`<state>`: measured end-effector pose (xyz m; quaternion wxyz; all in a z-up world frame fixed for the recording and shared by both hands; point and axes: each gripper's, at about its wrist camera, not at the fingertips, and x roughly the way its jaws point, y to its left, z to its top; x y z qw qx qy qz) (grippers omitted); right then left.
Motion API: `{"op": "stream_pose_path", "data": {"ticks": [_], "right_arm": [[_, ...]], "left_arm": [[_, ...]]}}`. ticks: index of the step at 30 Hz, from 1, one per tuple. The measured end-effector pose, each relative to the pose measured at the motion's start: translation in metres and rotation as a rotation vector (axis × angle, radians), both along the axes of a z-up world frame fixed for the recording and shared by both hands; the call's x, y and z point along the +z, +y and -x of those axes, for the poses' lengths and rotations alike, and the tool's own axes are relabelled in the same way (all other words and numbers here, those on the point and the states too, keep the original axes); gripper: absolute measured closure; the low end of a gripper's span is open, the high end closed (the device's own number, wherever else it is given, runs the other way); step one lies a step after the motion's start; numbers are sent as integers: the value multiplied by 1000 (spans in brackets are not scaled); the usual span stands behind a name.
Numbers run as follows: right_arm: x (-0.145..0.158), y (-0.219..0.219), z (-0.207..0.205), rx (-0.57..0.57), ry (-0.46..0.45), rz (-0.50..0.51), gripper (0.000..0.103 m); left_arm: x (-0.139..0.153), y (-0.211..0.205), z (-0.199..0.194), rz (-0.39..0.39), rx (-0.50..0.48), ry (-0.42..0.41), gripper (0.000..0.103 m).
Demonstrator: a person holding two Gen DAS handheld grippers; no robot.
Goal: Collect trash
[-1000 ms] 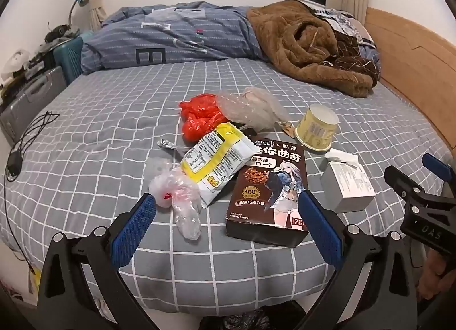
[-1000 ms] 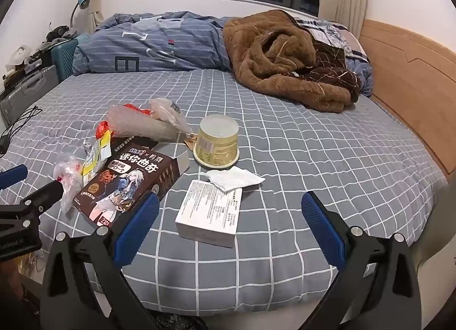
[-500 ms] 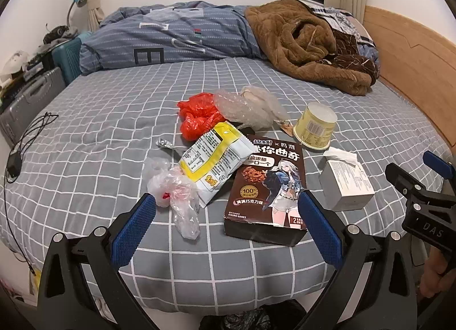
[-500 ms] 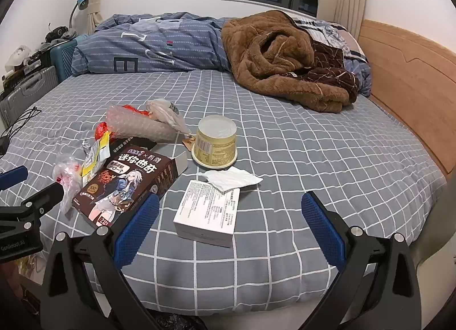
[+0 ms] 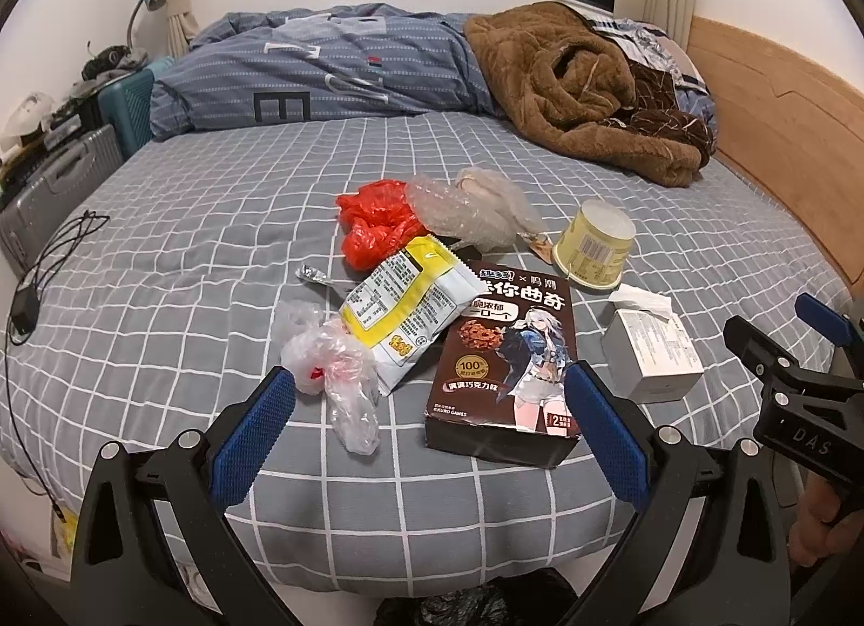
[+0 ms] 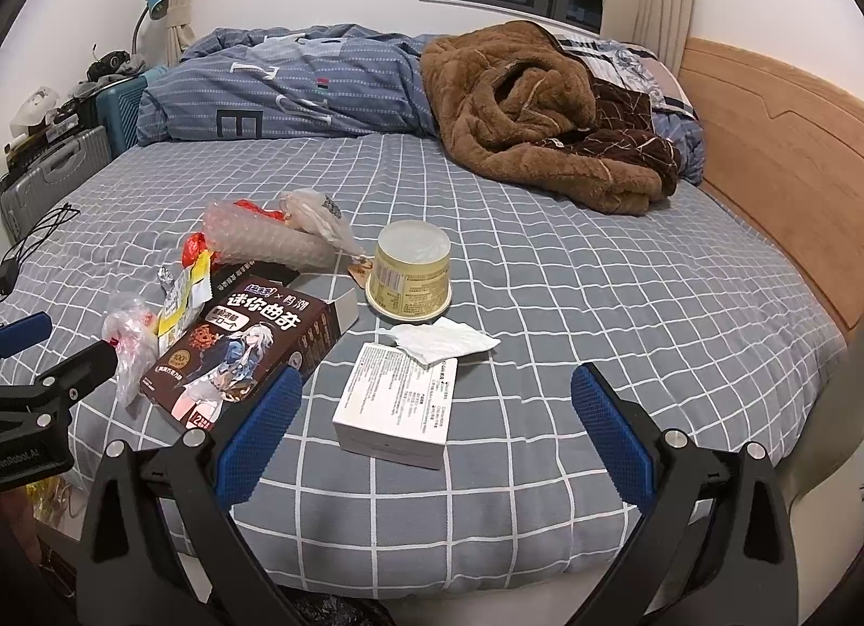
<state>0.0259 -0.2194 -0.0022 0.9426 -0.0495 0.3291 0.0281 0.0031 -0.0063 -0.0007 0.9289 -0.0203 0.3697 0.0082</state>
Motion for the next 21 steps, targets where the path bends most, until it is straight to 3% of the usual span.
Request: {"op": "stream_pose_path", "data": {"ticks": [21], "right_arm": [[2, -3, -1, 7, 20, -25, 7]], "left_arm": [[2, 7, -1, 14, 10, 6, 6]]}}
